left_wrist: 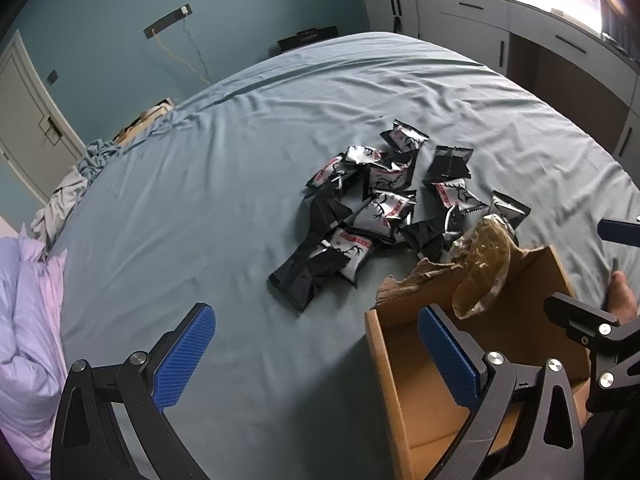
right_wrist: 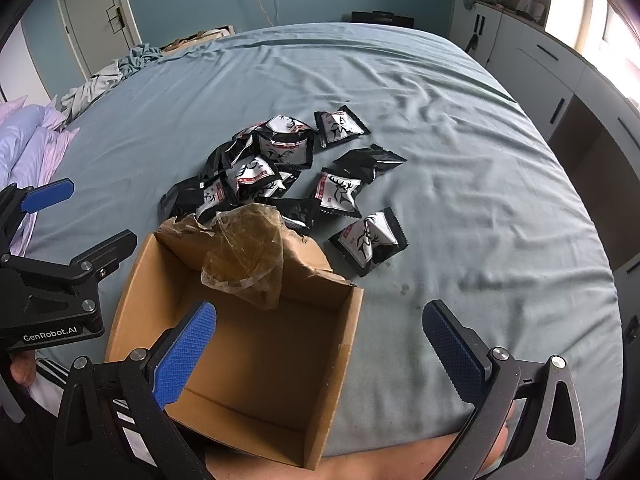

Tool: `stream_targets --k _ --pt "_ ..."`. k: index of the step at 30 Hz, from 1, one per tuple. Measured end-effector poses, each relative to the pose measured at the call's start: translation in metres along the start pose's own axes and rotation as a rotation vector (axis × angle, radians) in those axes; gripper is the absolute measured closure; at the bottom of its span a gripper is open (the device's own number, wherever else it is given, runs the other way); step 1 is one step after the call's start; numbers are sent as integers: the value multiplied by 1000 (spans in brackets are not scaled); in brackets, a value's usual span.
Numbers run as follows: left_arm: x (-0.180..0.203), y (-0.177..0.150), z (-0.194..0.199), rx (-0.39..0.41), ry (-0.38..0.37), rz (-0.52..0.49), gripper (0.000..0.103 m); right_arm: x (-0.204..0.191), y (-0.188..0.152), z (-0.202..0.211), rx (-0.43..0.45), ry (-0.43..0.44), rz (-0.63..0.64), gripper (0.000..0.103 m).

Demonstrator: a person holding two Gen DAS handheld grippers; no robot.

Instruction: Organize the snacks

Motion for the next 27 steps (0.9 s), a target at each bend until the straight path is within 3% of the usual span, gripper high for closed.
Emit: stream_targets --k 27 --pt "1 0 -2 -7 4 -10 0 2 1 0 0 0 -10 0"
Point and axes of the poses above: each gripper's, at about its wrist camera, not at the fingertips, and z roughly against the way its jaws point, x to its right, y to its top, the point moved 9 cm from there along -z, roughly the way its jaws point, and after that the axes turned 2 degrees about -x, right-handed, at the moved point
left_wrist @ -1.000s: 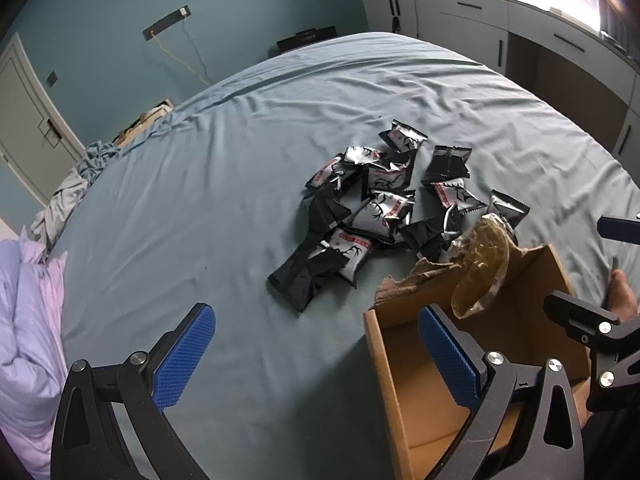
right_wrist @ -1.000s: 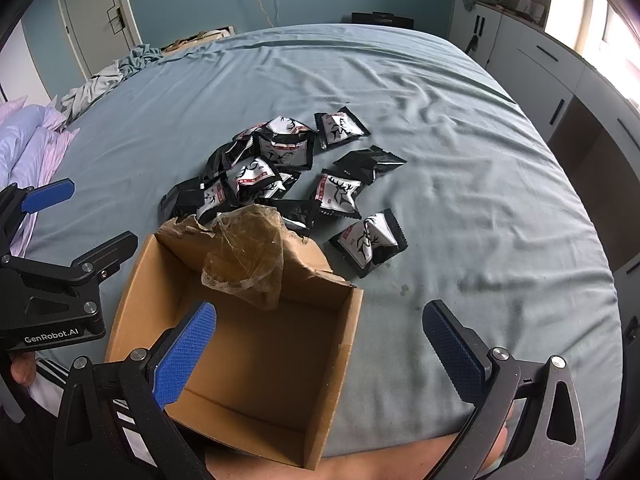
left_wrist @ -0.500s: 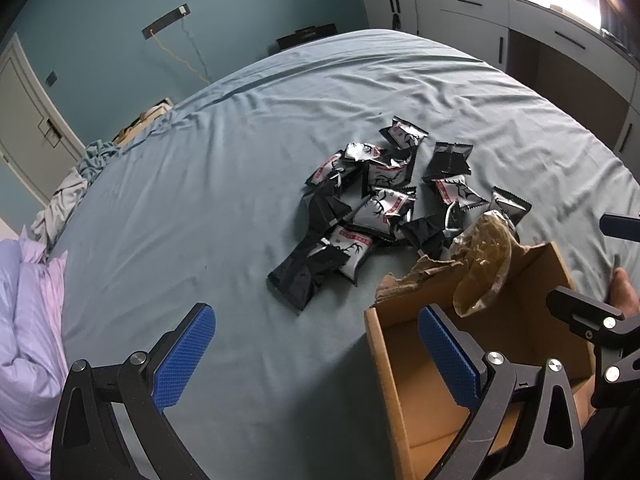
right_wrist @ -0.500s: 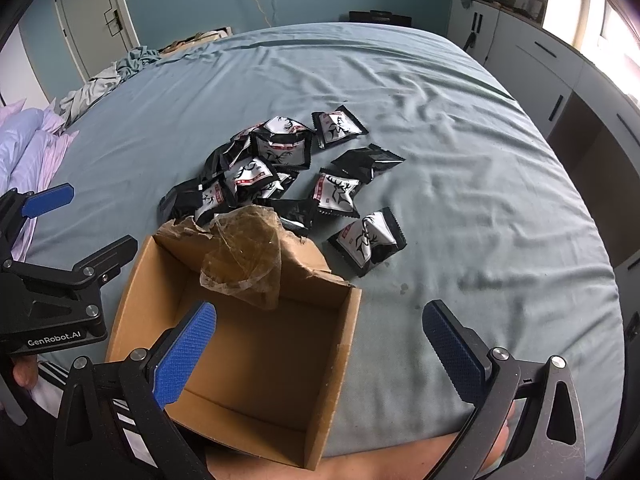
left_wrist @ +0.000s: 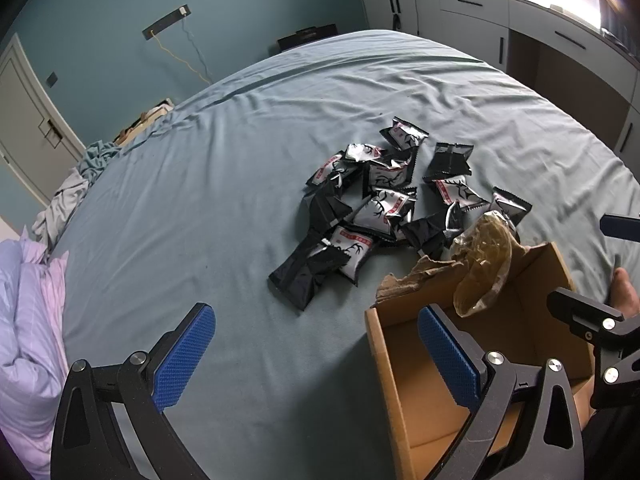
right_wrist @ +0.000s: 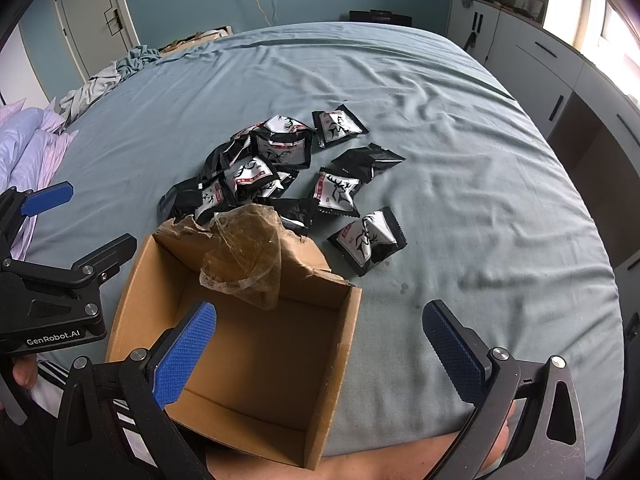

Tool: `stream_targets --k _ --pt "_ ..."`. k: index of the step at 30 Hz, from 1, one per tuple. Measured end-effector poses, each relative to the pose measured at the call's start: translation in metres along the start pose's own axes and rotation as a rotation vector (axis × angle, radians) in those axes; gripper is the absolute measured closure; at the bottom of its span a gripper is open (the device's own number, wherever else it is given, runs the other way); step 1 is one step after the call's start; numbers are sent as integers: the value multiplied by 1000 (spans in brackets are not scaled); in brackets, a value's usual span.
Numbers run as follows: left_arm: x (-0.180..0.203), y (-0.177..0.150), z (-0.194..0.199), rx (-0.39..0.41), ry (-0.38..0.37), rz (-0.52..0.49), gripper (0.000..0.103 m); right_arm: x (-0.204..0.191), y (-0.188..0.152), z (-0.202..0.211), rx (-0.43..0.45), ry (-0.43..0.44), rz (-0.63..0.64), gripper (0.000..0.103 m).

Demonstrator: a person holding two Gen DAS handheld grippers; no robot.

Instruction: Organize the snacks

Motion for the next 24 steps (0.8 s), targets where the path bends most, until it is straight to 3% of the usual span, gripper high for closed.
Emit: stream_targets --k 24 --pt "-2 0 -1 -2 3 -2 0 1 0 0 -2 4 1 0"
Point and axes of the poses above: each gripper's, at about its wrist camera, not at the fingertips, and z roughly against the way its jaws point, x to its right, y to its top, the point moved 9 cm from there along -z, roughly the way its jaws point, and after that the axes turned 2 degrees about -x, right-handed, at the moved point
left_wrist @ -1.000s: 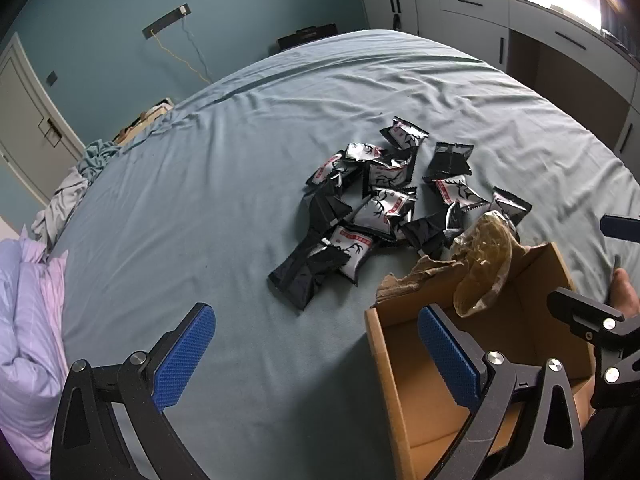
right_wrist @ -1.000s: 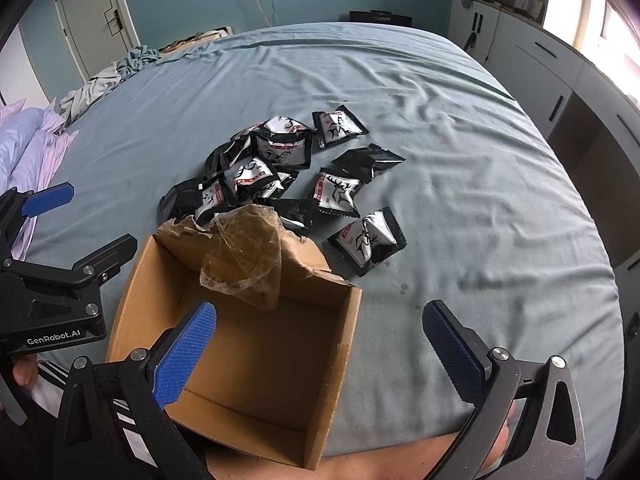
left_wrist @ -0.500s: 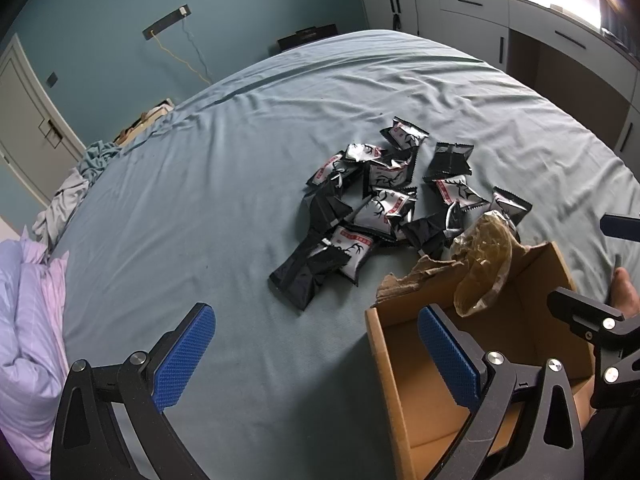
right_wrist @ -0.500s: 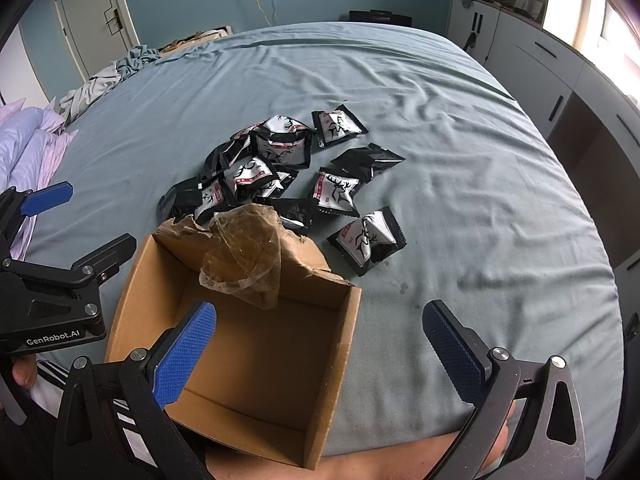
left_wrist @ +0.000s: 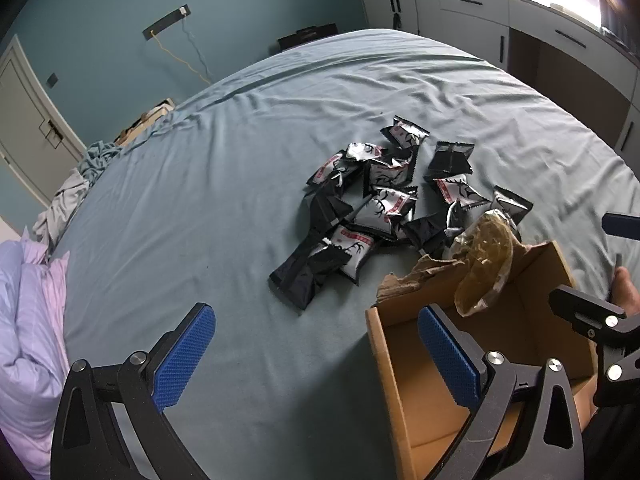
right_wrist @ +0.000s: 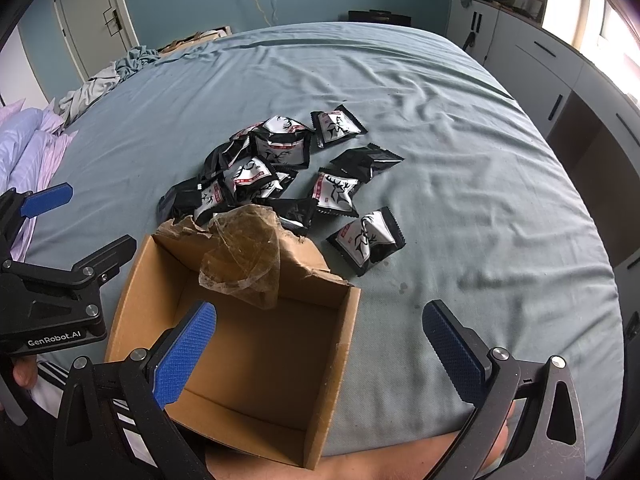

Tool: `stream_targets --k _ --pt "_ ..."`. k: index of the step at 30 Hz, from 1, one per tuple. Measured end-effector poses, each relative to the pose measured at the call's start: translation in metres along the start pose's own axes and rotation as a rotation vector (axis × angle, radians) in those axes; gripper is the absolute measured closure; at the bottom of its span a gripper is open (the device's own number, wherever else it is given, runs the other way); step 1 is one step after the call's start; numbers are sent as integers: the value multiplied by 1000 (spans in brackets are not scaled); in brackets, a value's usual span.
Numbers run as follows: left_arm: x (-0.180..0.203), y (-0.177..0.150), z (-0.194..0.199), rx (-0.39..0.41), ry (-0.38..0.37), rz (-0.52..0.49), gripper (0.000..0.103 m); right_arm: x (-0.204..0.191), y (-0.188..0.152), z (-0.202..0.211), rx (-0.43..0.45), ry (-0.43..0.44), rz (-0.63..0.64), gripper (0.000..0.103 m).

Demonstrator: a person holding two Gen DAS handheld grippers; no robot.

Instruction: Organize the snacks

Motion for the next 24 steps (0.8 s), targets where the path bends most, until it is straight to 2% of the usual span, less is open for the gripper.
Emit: stream_targets --k 8,13,19,24 --pt "-7 0 0 1 6 17 0 10 0 4 -6 28 -56 0" --pt "-12 0 0 4 37 33 0 22 7 3 -39 58 -97 0" --pt "-23 3 2 11 51 84 0 60 27 0 -56 -12 -125 0" --pt "-32 1 -13 -49 29 140 0 88 37 -42 -188 27 -228 0"
Point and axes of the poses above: each gripper's, at about its wrist camera, not at the fingertips, and z roughly against the way its jaws point, x to its right, y to its top, the point moved 9 cm from there along -z, roughly the way its jaws point, and after that the axes turned 2 degrees about -x, right-handed, at the moved point
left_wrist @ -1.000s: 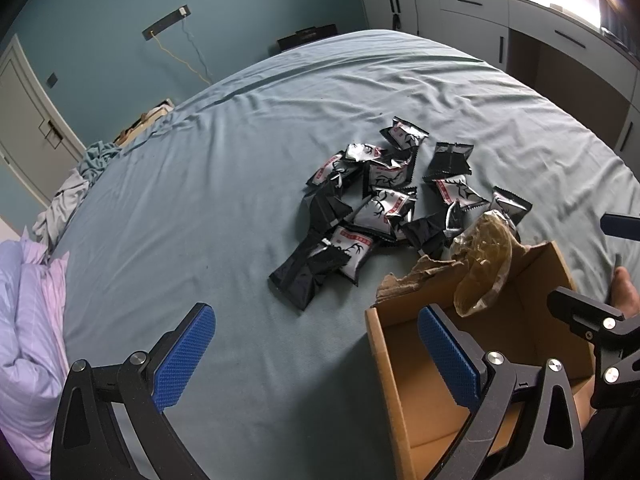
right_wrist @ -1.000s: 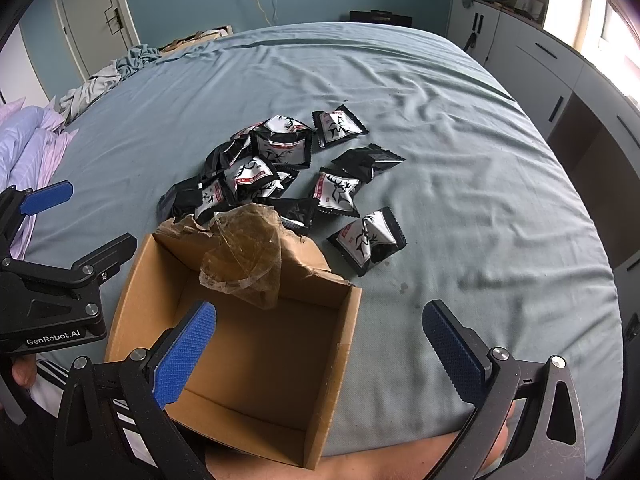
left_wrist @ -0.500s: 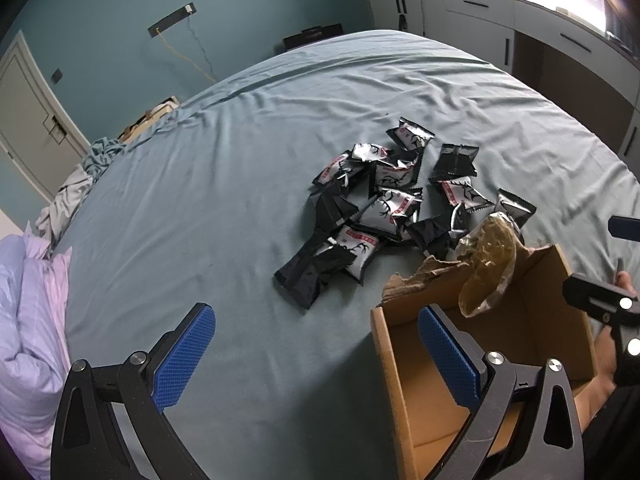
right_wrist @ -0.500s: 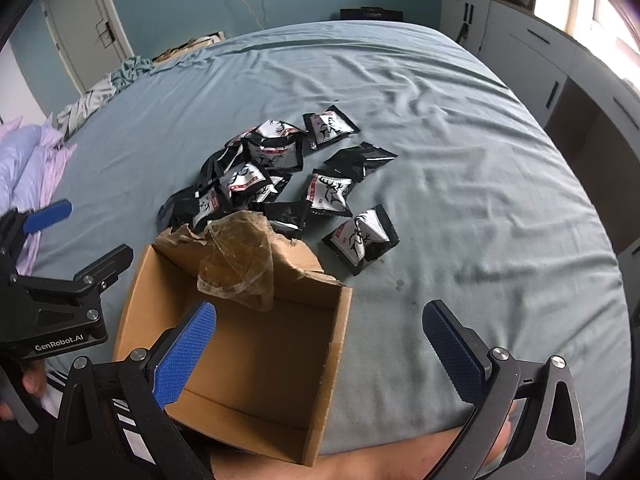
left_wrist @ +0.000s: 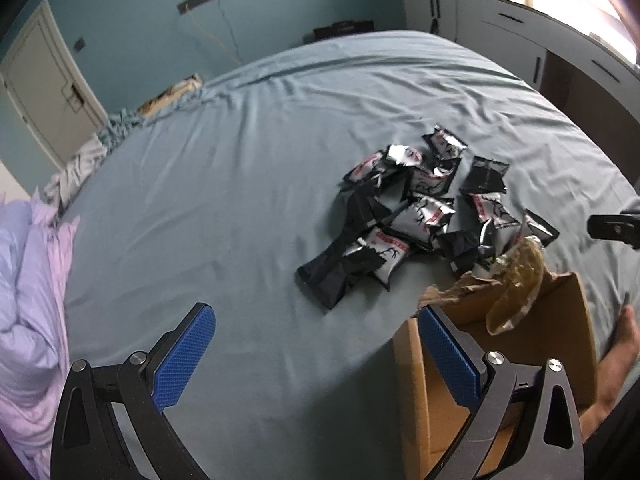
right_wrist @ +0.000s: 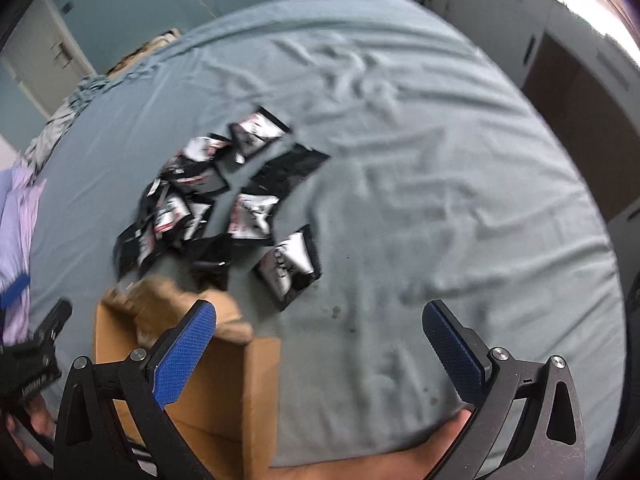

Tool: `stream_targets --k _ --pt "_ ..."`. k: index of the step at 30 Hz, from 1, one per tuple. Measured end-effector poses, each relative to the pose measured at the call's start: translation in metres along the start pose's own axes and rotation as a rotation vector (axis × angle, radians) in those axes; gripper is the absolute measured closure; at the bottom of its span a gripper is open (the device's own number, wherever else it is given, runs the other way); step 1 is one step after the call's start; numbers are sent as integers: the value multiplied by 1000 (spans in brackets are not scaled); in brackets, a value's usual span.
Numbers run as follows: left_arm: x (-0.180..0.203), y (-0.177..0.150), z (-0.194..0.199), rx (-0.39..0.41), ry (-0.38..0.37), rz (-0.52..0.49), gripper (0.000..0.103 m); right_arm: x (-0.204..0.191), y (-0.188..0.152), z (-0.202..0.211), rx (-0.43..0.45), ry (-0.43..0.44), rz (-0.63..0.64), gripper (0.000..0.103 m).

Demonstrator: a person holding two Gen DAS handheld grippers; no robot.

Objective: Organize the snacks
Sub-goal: 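Reach the right gripper to a white deer-print packet and grasp it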

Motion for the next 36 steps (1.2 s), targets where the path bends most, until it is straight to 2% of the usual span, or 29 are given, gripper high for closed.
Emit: stream_targets --k 3,7,12,14,15,16,18,22,25,27,31,36 --pt "-7 0 -10 -25 2 33 0 12 8 -36 -108 -11 -62 0" --pt "-22 4 -25 -58 -3 109 0 3 15 -68 -191 68 -107 0" --pt "-30 1 -48 -127 -13 142 0 -25 32 -85 -175 97 -60 0" --pt "-30 0 -54 -145 -15 145 0 -35 37 -94 -163 75 -12 2" --pt "-29 -1 -56 -152 -20 147 0 -37 37 -99 -162 51 19 13" --pt "-28 -1 -58 -156 -25 151 0 -41 36 -103 -174 34 42 32" --pt "-29 0 -61 -161 -24 154 0 -44 33 -112 -199 -17 80 60" --pt "-28 -2 -70 -185 -32 159 0 -53 35 -107 -169 -37 124 73" --pt "-27 -3 -77 -206 -37 159 0 -54 45 -92 -93 -55 122 78" --pt "-30 -2 -80 -215 -25 165 0 -56 54 -80 -38 -39 112 78" --pt "-33 2 -83 -211 -34 185 0 -54 60 -50 52 46 70 78" --pt "-30 4 -91 -227 -33 174 4 -32 49 -16 108 99 63 78"
Point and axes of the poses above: each gripper's, at about its wrist camera, not at the fingertips, and z roughly against the way its jaws point, x to its right, y to its top, the point moved 9 cm from there along -z, roughly the way its jaws point, and after that the axes turned 2 degrees about -x, right-handed, at the moved point
